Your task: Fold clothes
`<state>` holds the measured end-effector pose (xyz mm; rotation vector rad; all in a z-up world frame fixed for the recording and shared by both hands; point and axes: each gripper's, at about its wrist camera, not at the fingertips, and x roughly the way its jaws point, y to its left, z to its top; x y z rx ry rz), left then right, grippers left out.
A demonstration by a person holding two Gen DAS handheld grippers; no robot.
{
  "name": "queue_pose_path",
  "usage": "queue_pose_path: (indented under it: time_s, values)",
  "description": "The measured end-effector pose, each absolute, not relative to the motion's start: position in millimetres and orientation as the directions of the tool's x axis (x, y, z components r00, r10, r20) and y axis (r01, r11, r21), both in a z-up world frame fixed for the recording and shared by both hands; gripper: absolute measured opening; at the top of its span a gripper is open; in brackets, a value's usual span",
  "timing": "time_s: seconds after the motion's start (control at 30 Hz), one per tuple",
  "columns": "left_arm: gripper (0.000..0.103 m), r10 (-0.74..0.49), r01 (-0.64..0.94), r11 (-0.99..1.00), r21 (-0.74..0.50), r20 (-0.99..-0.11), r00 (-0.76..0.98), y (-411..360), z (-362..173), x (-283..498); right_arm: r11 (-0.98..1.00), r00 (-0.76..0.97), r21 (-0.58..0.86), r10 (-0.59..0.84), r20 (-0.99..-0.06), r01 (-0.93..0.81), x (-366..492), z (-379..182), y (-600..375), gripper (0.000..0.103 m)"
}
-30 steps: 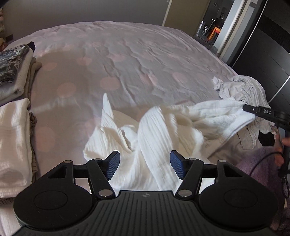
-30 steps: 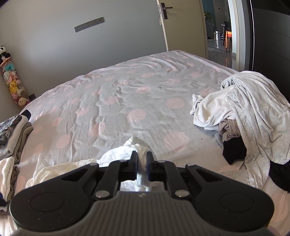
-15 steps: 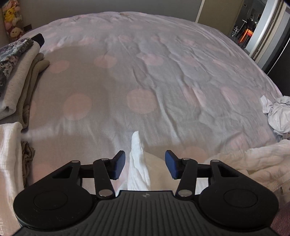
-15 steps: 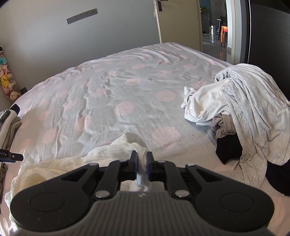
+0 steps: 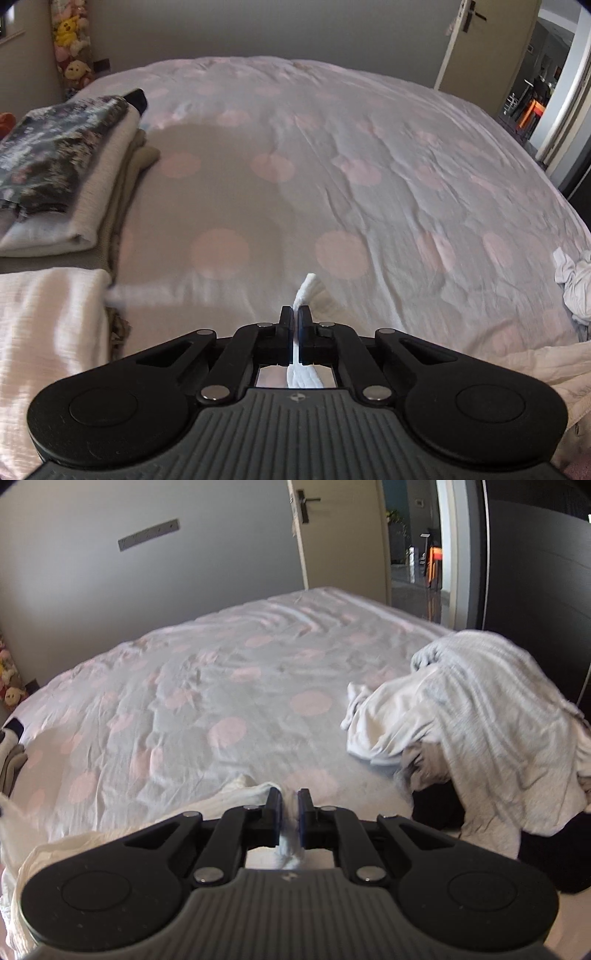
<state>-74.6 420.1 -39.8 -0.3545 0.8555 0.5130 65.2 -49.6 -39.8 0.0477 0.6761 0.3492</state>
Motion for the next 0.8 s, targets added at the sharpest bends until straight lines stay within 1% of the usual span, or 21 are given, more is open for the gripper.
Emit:
queue_pose_path:
  time_s: [0.23, 0.5, 0.63, 0.7, 0.8]
  values:
    - [0.001, 0.459, -0.672, 0.738, -0.055, -0.69, 0.56, 447.0, 30.5, -156.3, 0.956, 0.817, 0.134, 0.291, -0.497, -0.259, 65.0, 4.2, -80.5, 0.01]
    - [0.0, 0.637, -0.799, 0.601, -0.009, -0.598, 0.487, 475.8, 86.5, -249.4, 0.98, 0.902, 0.122, 0.191, -0.386, -0.155, 64.5, 46.3, -130.4, 0.01]
    - [0.0, 0.688, -0.842, 0.54, -0.006, -0.574, 0.445, 486.2, 98.4, -285.7, 0.984, 0.909, 0.133, 0.159, -0.386, -0.116, 66.6, 52.4, -147.3, 0.01]
    - [0.0, 0.708, -0.86, 0.511, 0.006, -0.57, 0.417, 489.7, 98.3, -300.4, 0.985, 0.903, 0.133, 0.154, -0.401, -0.109, 65.4, 48.4, -150.1, 0.01]
    - [0.0, 0.699, -0.872, 0.49, 0.012, -0.603, 0.385, 495.4, 83.1, -311.9, 0.983, 0.882, 0.139, 0.173, -0.439, -0.124, 60.3, 36.2, -148.8, 0.01]
